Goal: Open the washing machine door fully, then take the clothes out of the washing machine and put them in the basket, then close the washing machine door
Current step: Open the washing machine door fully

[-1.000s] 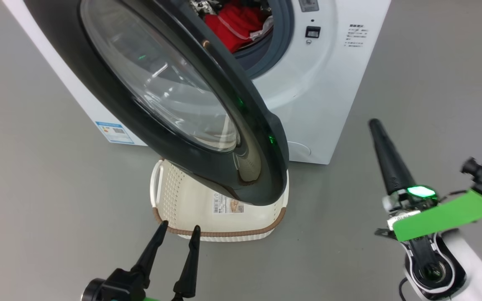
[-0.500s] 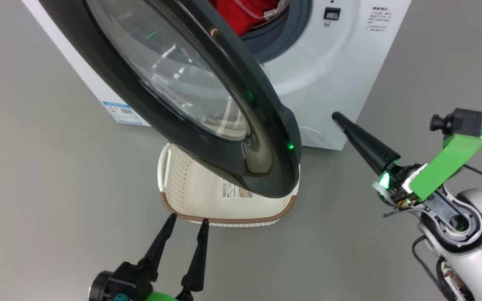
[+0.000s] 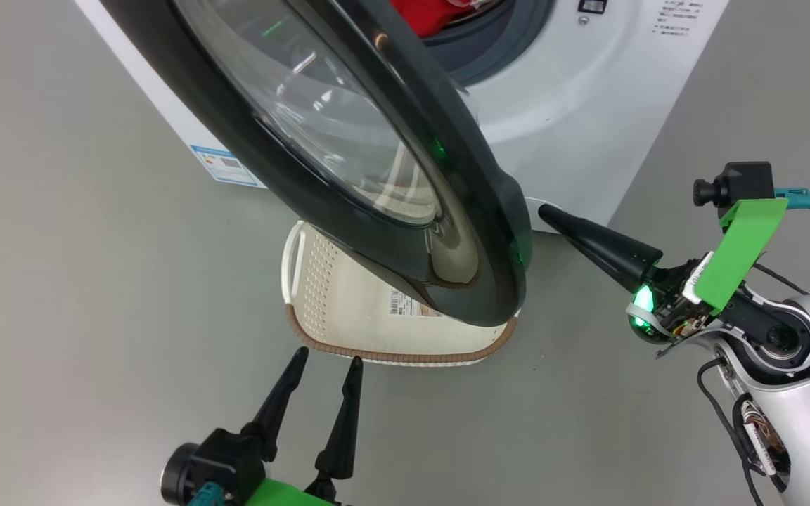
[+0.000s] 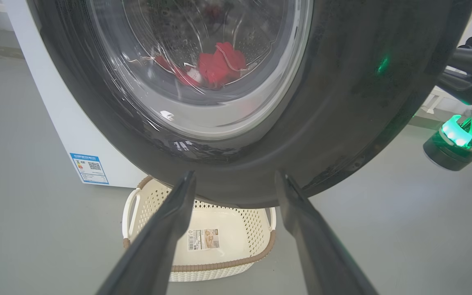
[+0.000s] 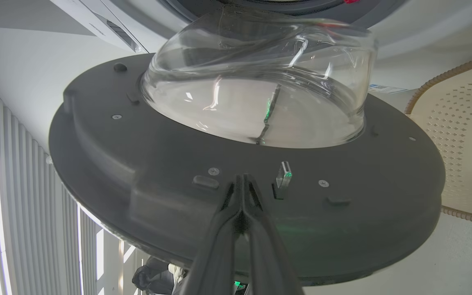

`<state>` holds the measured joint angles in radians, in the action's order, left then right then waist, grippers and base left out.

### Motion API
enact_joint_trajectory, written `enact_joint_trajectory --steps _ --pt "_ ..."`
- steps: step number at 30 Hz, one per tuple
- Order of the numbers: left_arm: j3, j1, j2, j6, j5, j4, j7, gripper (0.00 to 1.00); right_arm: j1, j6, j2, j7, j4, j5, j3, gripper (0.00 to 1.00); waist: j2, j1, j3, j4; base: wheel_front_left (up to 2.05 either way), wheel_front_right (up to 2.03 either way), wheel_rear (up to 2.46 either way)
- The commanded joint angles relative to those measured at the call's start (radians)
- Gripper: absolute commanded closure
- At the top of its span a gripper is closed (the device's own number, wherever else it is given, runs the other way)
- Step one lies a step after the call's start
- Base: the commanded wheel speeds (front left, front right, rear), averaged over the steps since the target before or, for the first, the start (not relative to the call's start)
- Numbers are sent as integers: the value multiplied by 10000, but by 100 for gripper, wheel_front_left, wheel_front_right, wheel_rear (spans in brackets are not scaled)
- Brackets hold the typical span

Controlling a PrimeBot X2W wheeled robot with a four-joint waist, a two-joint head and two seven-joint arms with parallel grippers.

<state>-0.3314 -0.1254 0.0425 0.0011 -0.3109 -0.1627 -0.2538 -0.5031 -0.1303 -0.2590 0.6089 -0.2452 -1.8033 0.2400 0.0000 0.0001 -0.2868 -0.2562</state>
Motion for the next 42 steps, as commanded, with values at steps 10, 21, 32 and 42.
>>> enact_joint_trajectory --steps 10,21,32,42 --pt "201 -71 77 105 -125 206 -80 0 134 -4 625 876 49 662 -249 100 0 -1 366 -366 0 0 0" --pt "223 267 77 80 -155 167 -80 0 787 -4 1280 1384 88 1232 -126 100 0 -1 948 -787 0 0 0" --pt "262 631 77 83 -71 117 -80 0 1317 -4 1731 1607 187 1548 -34 100 0 -1 1513 -1578 0 0 0" --pt "287 889 77 3 -2 71 -80 0 1630 -4 1963 1587 173 1614 39 100 0 -1 1858 -2501 0 0 0"
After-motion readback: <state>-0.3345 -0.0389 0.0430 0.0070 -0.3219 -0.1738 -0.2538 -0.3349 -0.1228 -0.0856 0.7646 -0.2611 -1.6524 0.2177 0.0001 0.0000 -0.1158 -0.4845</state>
